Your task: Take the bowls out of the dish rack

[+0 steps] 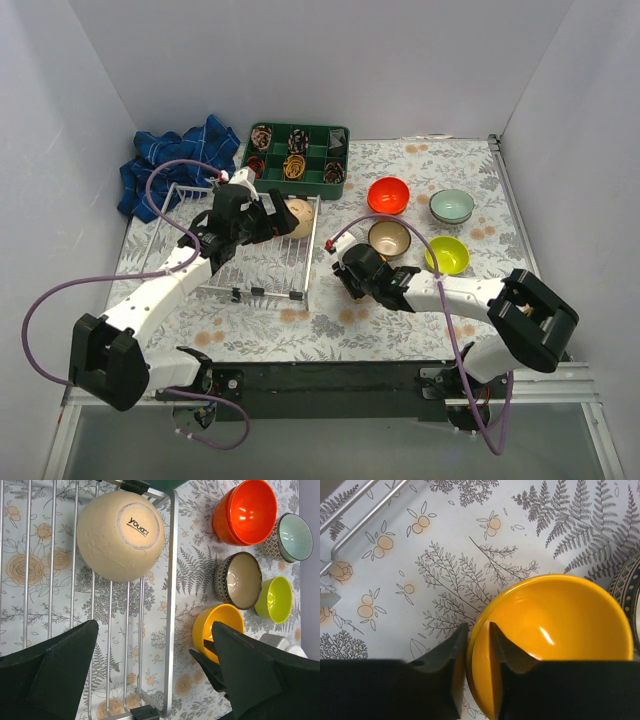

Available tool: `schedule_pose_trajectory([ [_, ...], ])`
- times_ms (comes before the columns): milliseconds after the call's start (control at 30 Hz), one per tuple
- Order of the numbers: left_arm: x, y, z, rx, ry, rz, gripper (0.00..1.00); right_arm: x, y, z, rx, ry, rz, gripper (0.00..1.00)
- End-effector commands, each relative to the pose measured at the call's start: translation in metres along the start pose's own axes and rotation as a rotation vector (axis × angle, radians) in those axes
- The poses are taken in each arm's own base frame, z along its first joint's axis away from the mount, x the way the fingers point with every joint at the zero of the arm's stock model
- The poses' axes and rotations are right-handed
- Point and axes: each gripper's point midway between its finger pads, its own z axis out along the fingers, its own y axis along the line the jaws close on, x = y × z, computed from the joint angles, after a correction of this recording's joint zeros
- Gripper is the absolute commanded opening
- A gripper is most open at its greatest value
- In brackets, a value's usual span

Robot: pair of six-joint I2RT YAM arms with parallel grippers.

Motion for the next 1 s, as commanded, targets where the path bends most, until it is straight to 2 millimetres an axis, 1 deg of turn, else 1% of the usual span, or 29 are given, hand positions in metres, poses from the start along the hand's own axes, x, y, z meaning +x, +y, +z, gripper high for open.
schedule_pose_trajectory([
  [0, -0.015, -0.010, 0.003, 0.031, -0.004, -0.094, 0.98, -0.026, 0.001, -0.002, 0.021, -0.101, 0.031, 0.43],
  [33, -0.015, -0.009, 0.007, 0.033, 0.000, -0.103, 0.98, -0.029, 0.003, -0.006, 0.012, -0.108, 0.034, 0.47],
  [67, -0.014, -0.008, 0.009, 0.035, 0.008, -0.117, 0.98, -0.029, 0.004, -0.009, 0.004, -0.106, 0.039, 0.55],
  [100, -0.015, -0.003, 0.012, 0.022, 0.010, -0.149, 0.98, -0.039, 0.005, -0.016, -0.008, -0.131, 0.050, 0.59],
  [133, -0.016, -0.001, 0.015, 0.024, 0.009, -0.163, 0.98, -0.041, 0.005, -0.020, -0.009, -0.136, 0.057, 0.62],
  [167, -0.011, 0.002, 0.020, 0.027, 0.035, -0.182, 0.98, -0.041, 0.004, -0.025, -0.010, -0.132, 0.060, 0.64],
  [200, -0.012, 0.010, 0.024, 0.018, 0.039, -0.206, 0.98, -0.050, 0.003, -0.032, -0.012, -0.157, 0.071, 0.70],
  [233, -0.014, 0.010, 0.026, 0.030, 0.037, -0.232, 0.98, -0.052, 0.003, -0.037, -0.013, -0.163, 0.073, 0.72],
  [267, -0.011, 0.011, 0.030, 0.039, 0.052, -0.244, 0.98, -0.055, 0.002, -0.040, -0.011, -0.172, 0.076, 0.76],
  [300, -0.012, 0.013, 0.033, 0.040, 0.050, -0.258, 0.98, -0.057, 0.000, -0.048, -0.010, -0.174, 0.085, 0.77],
  [367, -0.010, 0.011, 0.039, 0.061, 0.061, -0.277, 0.98, -0.060, -0.003, -0.056, 0.001, -0.188, 0.100, 0.83],
  [400, -0.013, 0.009, 0.041, 0.075, 0.053, -0.279, 0.98, -0.065, -0.005, -0.064, 0.001, -0.211, 0.121, 0.85],
  [467, -0.009, 0.012, 0.047, 0.067, 0.057, -0.304, 0.98, -0.066, -0.008, -0.069, 0.010, -0.221, 0.138, 0.89],
  [500, -0.010, 0.015, 0.050, 0.060, 0.043, -0.305, 0.98, -0.069, -0.008, -0.073, 0.009, -0.235, 0.149, 0.90],
  [567, -0.006, 0.019, 0.055, 0.054, 0.044, -0.304, 0.98, -0.071, -0.011, -0.078, 0.017, -0.243, 0.160, 0.93],
  [600, -0.006, 0.019, 0.060, 0.066, 0.042, -0.299, 0.98, -0.071, -0.011, -0.080, 0.017, -0.245, 0.162, 0.93],
  [700, 0.001, 0.022, 0.071, 0.069, 0.062, -0.300, 0.98, -0.073, -0.013, -0.084, 0.020, -0.253, 0.166, 0.95],
  [800, 0.004, 0.024, 0.078, 0.068, 0.078, -0.304, 0.98, -0.071, -0.013, -0.085, 0.018, -0.247, 0.166, 0.96],
  [967, 0.016, 0.043, 0.088, 0.001, 0.085, -0.331, 0.98, -0.065, -0.013, -0.086, 0.018, -0.238, 0.177, 0.96],
])
